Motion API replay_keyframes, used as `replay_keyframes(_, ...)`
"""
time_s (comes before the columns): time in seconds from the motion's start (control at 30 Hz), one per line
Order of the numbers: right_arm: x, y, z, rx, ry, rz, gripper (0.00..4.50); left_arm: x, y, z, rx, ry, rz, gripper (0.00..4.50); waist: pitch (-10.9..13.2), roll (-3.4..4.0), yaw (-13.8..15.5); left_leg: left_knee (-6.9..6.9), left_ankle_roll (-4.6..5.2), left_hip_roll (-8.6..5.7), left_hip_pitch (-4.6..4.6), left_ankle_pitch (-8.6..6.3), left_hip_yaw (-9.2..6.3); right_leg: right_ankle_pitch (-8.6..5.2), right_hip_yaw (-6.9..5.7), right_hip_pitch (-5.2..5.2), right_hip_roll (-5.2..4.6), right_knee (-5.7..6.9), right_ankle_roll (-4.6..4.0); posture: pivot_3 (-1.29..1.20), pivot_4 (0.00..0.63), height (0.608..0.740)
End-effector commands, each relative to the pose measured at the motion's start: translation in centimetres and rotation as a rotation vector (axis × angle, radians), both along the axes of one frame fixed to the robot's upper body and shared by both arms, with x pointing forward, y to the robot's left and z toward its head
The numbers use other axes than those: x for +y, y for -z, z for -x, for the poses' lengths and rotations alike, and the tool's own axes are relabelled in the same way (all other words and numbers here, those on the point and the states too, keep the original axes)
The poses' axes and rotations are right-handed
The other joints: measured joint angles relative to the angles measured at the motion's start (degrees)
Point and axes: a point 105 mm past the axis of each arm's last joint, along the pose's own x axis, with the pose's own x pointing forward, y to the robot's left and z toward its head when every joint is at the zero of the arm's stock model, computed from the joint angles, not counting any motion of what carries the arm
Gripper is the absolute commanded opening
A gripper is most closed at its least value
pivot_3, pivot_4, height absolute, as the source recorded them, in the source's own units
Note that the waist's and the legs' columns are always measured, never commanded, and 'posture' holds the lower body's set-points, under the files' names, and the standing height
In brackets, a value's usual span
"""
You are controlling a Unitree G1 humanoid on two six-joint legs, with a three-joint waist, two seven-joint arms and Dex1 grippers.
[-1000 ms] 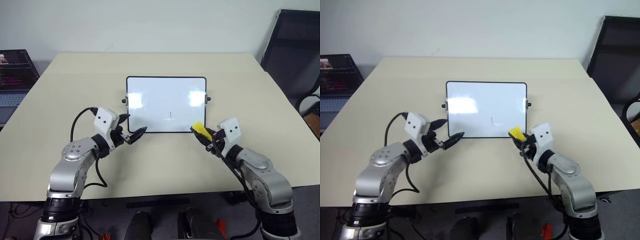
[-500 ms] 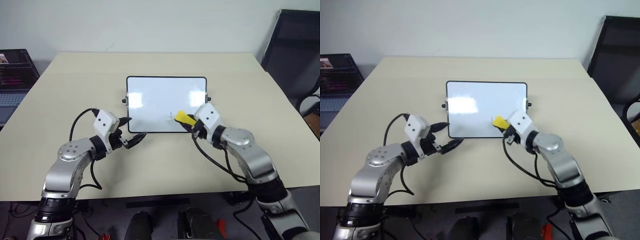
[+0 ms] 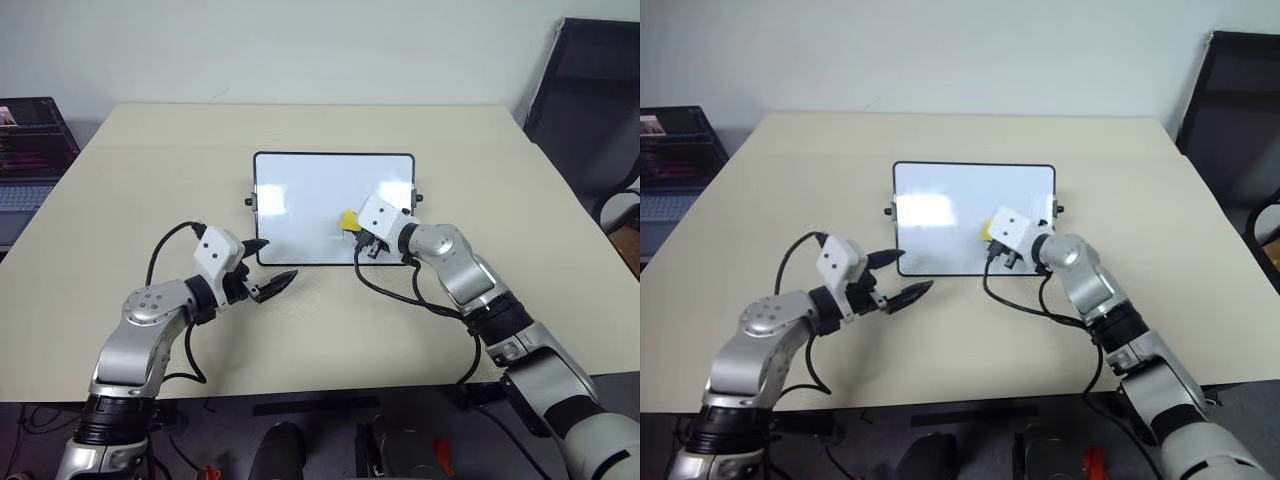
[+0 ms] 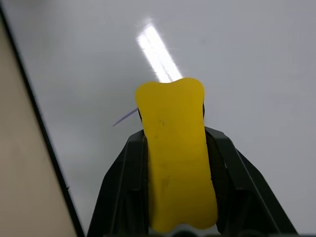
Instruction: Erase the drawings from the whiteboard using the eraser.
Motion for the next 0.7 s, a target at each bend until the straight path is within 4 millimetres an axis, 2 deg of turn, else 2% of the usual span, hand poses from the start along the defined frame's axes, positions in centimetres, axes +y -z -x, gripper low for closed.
replay_keyframes(0.03,-0.6,1.4,0.9,0.035,-0.053,0.106,1.17,-0.4,-0.5,0.2,-0.035,0.012,-0.001,4.5,0.0,0.0,0.0,0.01,0.0,0.0,0.0,0.0,-0.02,0.0,-0.02,0.01,0.0,0.01,0.0,0.0,0.15,0.74)
replay_keyframes(0.07,-0.6,1.5,1.0,0.03,-0.059,0.121,1.17,-0.5,-0.4,0.2,-0.035,0.013,-0.001,4.5,0.0,0.0,0.0,0.01,0.0,0.0,0.01,0.0,-0.02,0.0,-0.01,0.01,0.0,0.01,0.0,0.0,0.15,0.74)
replay_keyframes(0.27,0.1,-2.7,-1.5,-0.182,0.027,0.044,1.17,-1.3,-0.5,0.3,-0.033,0.027,0.01,4.5,0.0,0.0,-0.2,0.07,0.0,-0.01,0.05,0.01,0.03,0.01,0.02,0.02,0.02,0.05,0.04,0.0,0.15,0.74)
replay_keyframes(0.37,0.8,-3.5,-1.9,-0.195,0.03,0.012,1.17,-1.6,-0.6,0.4,-0.033,0.034,0.012,4.5,0.0,0.0,-0.2,0.08,0.0,-0.01,0.06,0.03,0.03,0.02,0.02,0.02,0.04,0.07,0.05,0.0,0.15,0.74)
replay_keyframes(0.47,1.3,-3.3,-1.9,-0.174,0.024,0.015,1.17,-1.9,-0.7,0.4,-0.032,0.039,0.013,4.5,0.0,0.0,-0.1,0.04,0.0,0.0,0.05,0.02,0.0,0.06,0.0,0.02,0.04,0.04,-0.03,0.0,0.15,0.74)
replay_keyframes(0.63,0.8,0.6,0.1,0.011,-0.057,0.122,1.17,-2.1,-1.1,0.5,-0.034,0.04,0.016,4.5,0.0,0.0,0.0,0.0,0.01,0.01,-0.01,0.01,-0.01,0.06,0.01,-0.01,-0.01,0.01,-0.03,0.0,0.15,0.74)
replay_keyframes(0.7,0.3,1.2,0.7,0.045,-0.07,0.142,1.17,-2.1,-1.2,0.5,-0.033,0.039,0.016,4.5,0.0,0.0,0.2,0.0,0.0,0.0,0.0,0.01,-0.05,0.06,-0.03,0.02,-0.02,0.01,-0.03,0.0,0.15,0.74)
